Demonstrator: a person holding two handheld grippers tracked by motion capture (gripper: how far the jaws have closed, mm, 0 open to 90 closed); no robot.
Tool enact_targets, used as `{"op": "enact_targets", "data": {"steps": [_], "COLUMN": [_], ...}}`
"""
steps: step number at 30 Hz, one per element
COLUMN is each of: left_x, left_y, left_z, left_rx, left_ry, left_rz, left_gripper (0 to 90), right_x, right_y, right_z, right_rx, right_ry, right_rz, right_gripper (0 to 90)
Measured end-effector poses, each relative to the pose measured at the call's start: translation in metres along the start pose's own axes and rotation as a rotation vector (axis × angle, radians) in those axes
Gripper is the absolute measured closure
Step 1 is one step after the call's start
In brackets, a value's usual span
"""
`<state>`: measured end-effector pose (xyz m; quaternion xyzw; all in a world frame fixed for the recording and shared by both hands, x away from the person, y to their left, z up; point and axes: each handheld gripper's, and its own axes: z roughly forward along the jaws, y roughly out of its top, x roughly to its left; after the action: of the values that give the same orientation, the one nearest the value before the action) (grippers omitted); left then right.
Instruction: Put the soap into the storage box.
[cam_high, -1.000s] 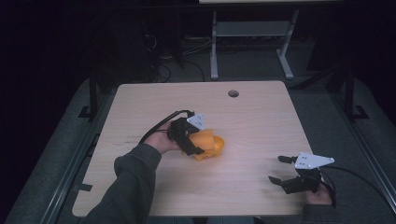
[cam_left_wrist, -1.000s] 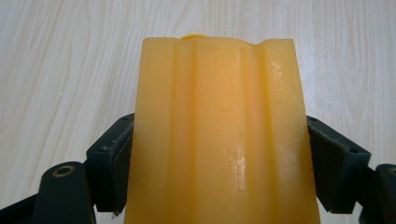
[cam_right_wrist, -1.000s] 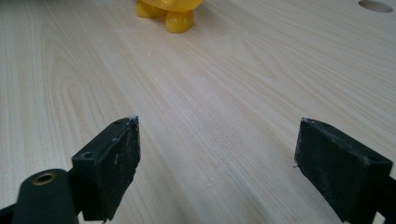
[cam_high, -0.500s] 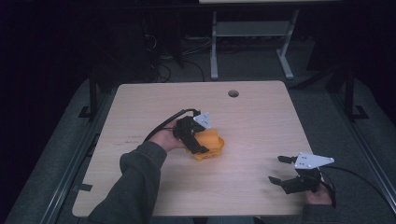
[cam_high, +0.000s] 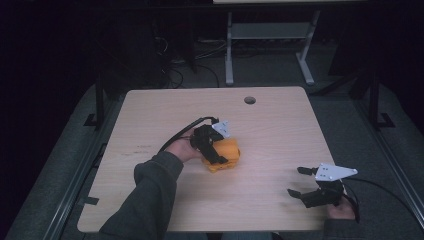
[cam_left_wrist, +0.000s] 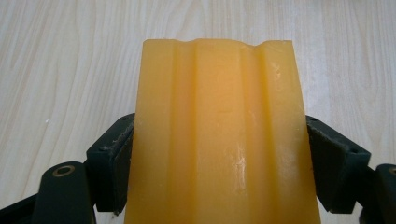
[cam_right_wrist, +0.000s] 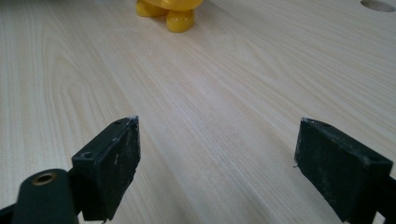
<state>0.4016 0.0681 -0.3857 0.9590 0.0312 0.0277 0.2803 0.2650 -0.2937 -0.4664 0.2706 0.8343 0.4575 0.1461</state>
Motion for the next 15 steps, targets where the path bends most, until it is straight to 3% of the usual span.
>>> {"op": "enact_targets", "data": {"steps": [15], "left_x": [0.002], "left_y": [-0.001], "left_z": [0.011], "left_rx": [0.028], "left_ry": [-0.025], "left_rz": [-0.002], "left_gripper": [20.7], "right_x": [0.0], "right_y": [0.0], "right_z": [0.0], "right_rx": [-0.002], "right_ry": [0.0], "right_rz": [0.0], "right_gripper": [13.7]}}
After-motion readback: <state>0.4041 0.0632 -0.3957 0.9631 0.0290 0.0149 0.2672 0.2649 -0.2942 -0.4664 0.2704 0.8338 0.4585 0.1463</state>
